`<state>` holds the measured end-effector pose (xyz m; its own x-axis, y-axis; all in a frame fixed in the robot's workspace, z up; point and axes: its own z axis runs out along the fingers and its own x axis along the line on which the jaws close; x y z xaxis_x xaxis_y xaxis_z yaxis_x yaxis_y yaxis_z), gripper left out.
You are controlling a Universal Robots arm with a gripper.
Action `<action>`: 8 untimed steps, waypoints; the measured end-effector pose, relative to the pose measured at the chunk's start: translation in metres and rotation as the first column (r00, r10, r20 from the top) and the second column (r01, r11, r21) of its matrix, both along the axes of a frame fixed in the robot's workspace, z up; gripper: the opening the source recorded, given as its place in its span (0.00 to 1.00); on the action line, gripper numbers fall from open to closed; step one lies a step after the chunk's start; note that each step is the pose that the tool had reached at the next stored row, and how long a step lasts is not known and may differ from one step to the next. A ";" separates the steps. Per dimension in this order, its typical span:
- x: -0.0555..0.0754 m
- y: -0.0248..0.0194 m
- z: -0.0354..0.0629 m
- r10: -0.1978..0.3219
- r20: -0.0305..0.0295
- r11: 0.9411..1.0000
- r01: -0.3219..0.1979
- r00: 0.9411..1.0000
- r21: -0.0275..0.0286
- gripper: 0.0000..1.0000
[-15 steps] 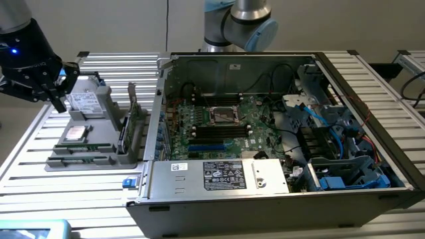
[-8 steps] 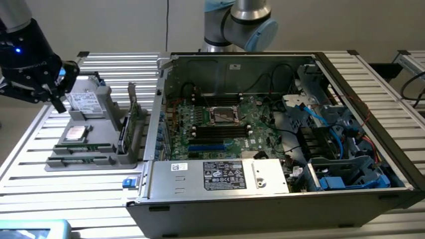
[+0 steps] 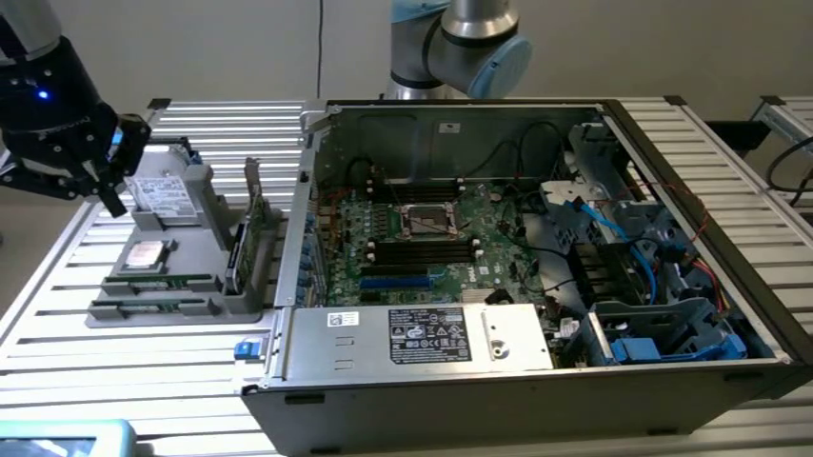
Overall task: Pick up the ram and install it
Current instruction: 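Pick up the ram and move it above insertion slot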
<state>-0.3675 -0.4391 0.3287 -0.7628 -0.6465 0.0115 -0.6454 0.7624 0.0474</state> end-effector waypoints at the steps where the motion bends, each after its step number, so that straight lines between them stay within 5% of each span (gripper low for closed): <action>1: 0.000 0.0000 -0.0001 0.018 0.000 1.000 -0.018 1.000 0.000 0.11; 8: 0.000 0.0000 -0.0009 0.145 0.000 0.989 -0.145 0.989 0.000 0.11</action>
